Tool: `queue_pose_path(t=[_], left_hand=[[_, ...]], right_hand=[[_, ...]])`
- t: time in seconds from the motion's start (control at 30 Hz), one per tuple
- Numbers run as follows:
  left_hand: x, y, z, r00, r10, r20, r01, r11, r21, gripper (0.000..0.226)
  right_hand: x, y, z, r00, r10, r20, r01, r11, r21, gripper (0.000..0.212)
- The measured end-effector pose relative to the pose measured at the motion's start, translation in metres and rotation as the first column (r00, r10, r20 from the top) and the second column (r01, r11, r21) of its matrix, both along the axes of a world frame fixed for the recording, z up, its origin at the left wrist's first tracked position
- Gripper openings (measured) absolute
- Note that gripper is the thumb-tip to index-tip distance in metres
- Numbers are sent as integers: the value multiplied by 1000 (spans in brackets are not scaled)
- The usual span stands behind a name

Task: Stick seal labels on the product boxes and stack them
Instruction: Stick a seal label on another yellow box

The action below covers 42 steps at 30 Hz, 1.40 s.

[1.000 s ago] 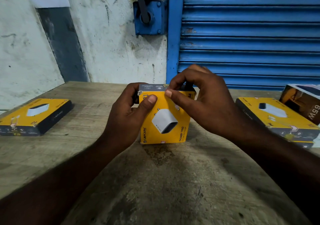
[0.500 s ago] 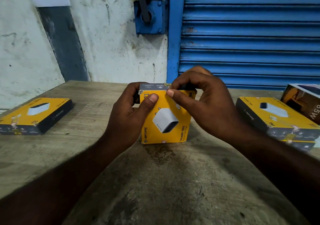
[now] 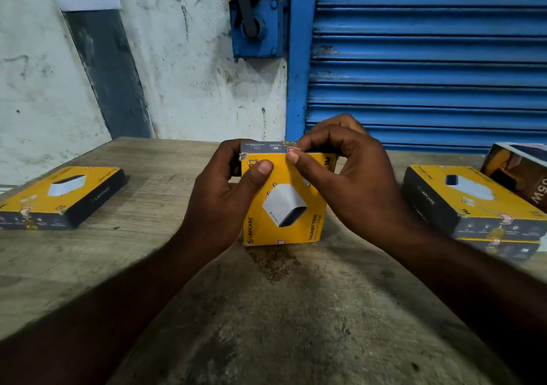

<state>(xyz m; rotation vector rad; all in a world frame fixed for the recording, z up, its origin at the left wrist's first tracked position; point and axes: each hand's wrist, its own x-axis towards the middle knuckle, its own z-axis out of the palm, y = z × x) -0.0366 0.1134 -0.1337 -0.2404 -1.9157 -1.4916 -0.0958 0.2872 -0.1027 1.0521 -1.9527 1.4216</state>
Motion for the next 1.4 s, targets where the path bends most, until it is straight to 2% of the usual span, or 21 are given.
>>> queue_pose_path(t=[0.23, 0.8, 1.13, 1.4], left_hand=[[1, 1, 1, 1000, -7, 4, 7, 1000, -3, 22], [1, -1, 3, 999, -29, 15, 29, 999, -30, 25], [-1, -1, 1, 999, -24, 31, 24, 1000, -6, 25], [-1, -2, 1, 999, -19, 34, 20, 1000, -23, 28]], right_hand=[[0, 0, 1, 1000, -8, 20, 8, 1000, 9, 10], [-2, 6, 9, 998, 26, 56, -31, 995, 93, 11], [-3, 5, 2, 996, 35, 82, -41, 997, 70, 26], [-4, 4, 4, 997, 13, 81, -19, 997, 78, 16]])
